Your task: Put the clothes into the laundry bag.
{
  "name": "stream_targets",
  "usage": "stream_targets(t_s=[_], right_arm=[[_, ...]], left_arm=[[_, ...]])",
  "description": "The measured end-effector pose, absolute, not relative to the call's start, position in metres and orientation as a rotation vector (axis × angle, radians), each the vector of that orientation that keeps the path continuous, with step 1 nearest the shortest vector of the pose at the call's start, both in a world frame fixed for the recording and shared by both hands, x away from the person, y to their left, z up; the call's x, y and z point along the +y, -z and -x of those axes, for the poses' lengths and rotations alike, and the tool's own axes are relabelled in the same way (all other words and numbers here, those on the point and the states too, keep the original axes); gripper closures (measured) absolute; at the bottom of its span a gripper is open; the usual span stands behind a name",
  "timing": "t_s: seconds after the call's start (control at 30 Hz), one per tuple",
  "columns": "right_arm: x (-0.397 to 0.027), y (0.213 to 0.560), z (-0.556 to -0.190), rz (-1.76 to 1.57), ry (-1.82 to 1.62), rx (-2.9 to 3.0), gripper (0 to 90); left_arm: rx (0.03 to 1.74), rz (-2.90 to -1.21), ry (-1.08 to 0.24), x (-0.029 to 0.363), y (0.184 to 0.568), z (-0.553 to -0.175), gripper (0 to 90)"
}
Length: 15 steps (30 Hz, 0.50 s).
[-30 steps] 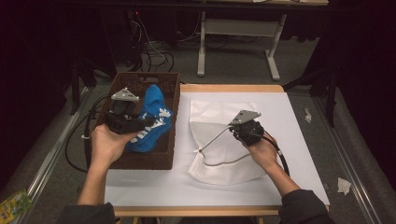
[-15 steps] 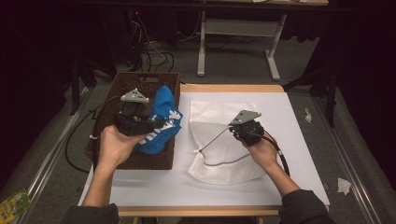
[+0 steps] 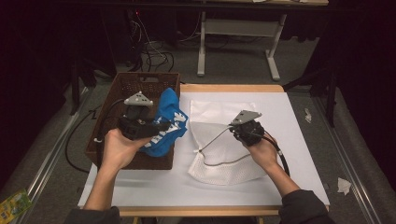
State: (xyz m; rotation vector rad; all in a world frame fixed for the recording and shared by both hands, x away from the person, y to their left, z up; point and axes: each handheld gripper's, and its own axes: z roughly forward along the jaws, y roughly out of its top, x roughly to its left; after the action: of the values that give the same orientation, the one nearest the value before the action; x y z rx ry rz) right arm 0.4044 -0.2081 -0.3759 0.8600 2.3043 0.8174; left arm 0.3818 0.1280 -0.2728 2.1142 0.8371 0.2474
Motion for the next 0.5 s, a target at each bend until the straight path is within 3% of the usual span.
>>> stream_targets(t_s=[0.5], right_arm=[[-0.207, 0.376, -0.404, -0.872, -0.823, 2.305, 89.3]], left_arm=[[0.778, -2.124, -0.187, 0.108, 0.27, -0.375, 71.1]])
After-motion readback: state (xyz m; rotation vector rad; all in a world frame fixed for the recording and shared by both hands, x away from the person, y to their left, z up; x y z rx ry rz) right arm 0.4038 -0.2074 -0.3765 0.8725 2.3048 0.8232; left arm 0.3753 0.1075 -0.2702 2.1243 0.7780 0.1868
